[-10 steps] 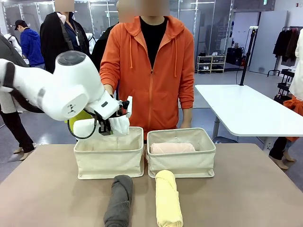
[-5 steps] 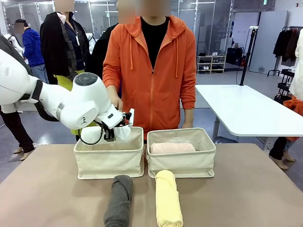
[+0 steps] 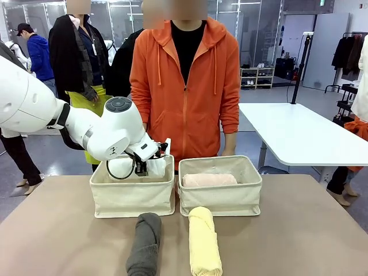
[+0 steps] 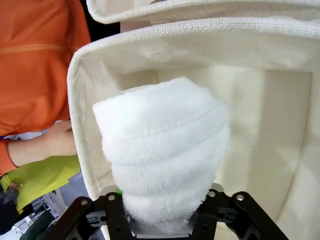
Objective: Divide the towels into two baskets.
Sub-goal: Pick up one hotel-folded towel from the bottom of the table and place it in the Fabric basket indicated by the person.
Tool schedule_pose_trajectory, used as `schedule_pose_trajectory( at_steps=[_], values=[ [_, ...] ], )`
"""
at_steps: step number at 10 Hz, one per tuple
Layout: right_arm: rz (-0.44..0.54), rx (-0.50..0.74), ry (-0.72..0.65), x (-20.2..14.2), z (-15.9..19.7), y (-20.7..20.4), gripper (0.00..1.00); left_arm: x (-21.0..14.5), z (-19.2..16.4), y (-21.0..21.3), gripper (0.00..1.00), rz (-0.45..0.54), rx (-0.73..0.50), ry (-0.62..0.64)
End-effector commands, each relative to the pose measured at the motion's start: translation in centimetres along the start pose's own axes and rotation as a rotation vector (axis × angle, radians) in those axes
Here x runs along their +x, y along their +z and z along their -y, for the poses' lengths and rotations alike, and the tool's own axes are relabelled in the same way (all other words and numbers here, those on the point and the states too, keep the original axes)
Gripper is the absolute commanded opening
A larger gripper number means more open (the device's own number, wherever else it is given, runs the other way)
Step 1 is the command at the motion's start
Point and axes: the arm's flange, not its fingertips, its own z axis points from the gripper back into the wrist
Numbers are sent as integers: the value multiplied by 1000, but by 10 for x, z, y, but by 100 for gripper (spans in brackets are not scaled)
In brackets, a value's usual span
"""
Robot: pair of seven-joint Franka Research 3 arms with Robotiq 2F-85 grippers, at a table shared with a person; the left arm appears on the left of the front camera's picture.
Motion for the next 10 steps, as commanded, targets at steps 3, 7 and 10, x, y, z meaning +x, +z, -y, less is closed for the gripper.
schedule_pose_trajectory(
  at_steps=[3, 7, 10],
  values=[
    [6, 7, 3, 0, -3, 1, 100, 5, -4, 6, 100, -2, -12, -1],
    [6, 7, 3, 0, -3, 1, 100, 7, 2, 1, 100, 11, -4, -1],
    [6, 7, 3, 0, -3, 1, 100, 7, 2, 1, 100, 11, -4, -1]
  ],
)
